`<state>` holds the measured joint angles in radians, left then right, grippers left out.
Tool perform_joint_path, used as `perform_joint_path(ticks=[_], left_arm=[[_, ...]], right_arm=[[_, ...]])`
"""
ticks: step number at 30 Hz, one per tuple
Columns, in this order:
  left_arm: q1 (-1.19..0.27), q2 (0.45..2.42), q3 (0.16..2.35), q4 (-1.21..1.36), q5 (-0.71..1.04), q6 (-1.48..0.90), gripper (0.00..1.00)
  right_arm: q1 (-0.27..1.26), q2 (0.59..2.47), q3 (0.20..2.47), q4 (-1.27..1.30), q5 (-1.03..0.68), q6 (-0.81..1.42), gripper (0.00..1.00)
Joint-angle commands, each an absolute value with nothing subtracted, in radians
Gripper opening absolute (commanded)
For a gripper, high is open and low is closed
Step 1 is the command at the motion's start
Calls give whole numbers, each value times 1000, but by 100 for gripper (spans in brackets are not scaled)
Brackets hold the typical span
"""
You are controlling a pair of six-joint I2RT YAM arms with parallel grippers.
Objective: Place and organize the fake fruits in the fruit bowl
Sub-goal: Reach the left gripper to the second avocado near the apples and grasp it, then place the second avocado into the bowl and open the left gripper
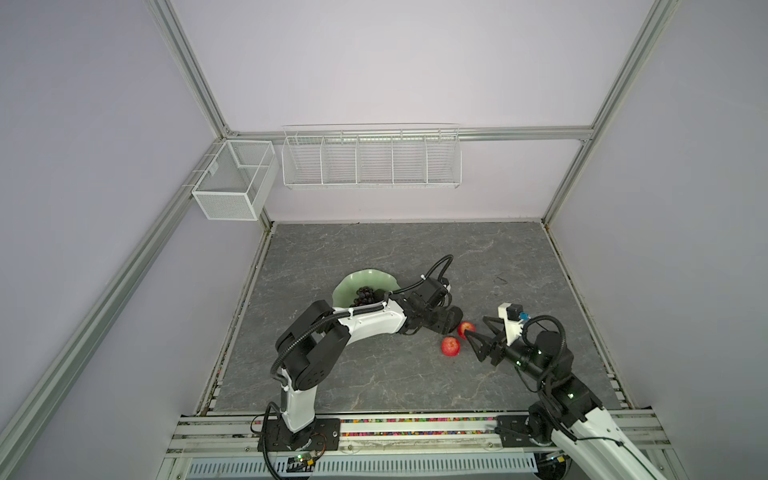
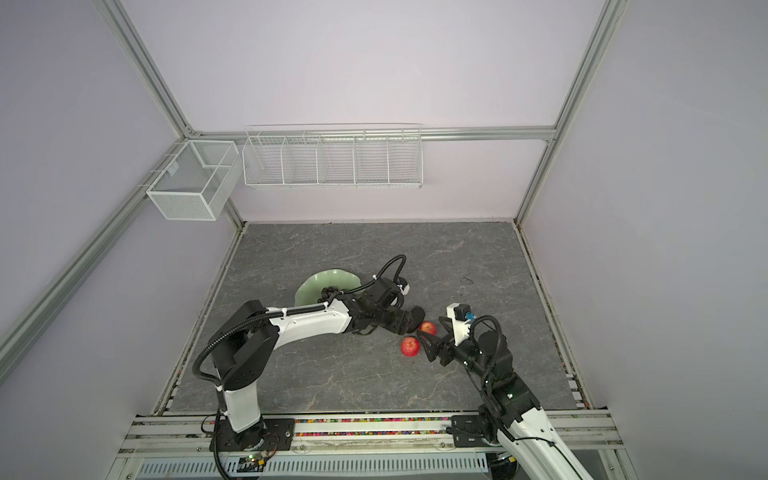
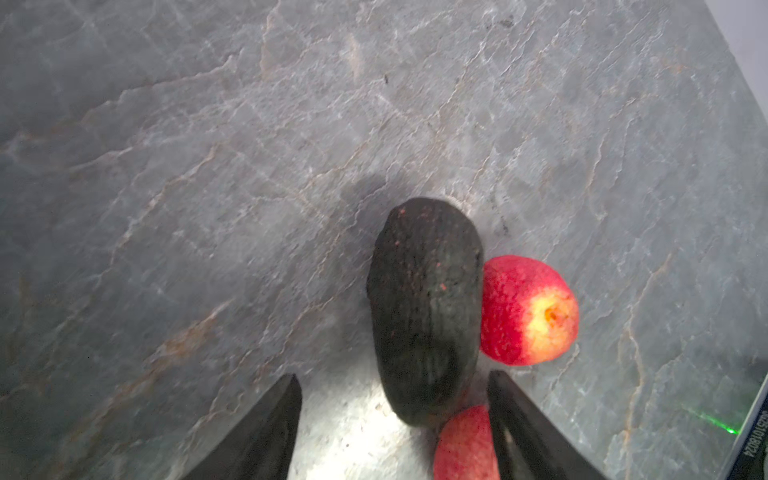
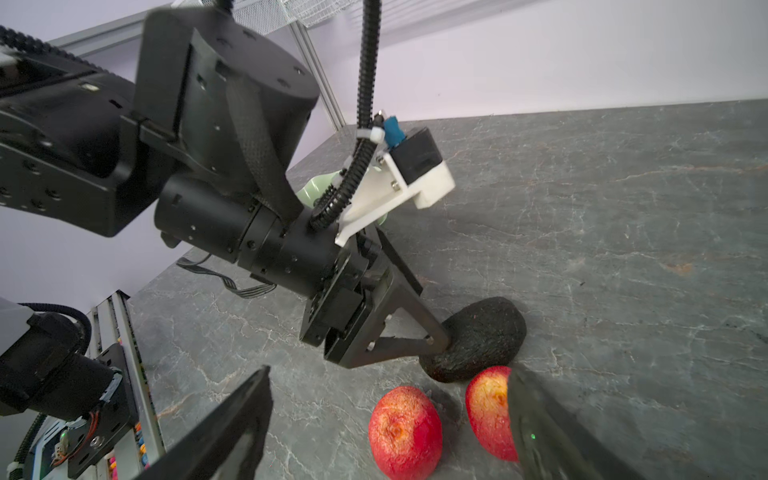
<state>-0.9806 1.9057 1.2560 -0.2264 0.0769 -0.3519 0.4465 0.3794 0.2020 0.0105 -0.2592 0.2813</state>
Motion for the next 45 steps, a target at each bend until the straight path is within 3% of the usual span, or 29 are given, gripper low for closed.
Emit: perform_joint_path(ticks=[1, 21, 26, 33, 45], left_arm=[[-990, 1941, 1311, -240, 73, -327, 70], [-994, 2092, 1420, -273, -30, -327, 66], [-984, 2105, 1422, -255, -69, -364, 58], [-969, 2032, 1371, -219, -111, -371, 42], [-942, 1836, 1268, -215, -154, -385, 38]], right_arm=[[442, 400, 190, 47, -291, 296, 89], [438, 387, 190, 40, -281, 285, 89], [437, 389, 189, 41, -281, 285, 89], [436, 407, 186, 59, -282, 284, 89], [437, 434, 177, 96, -345, 270, 89]])
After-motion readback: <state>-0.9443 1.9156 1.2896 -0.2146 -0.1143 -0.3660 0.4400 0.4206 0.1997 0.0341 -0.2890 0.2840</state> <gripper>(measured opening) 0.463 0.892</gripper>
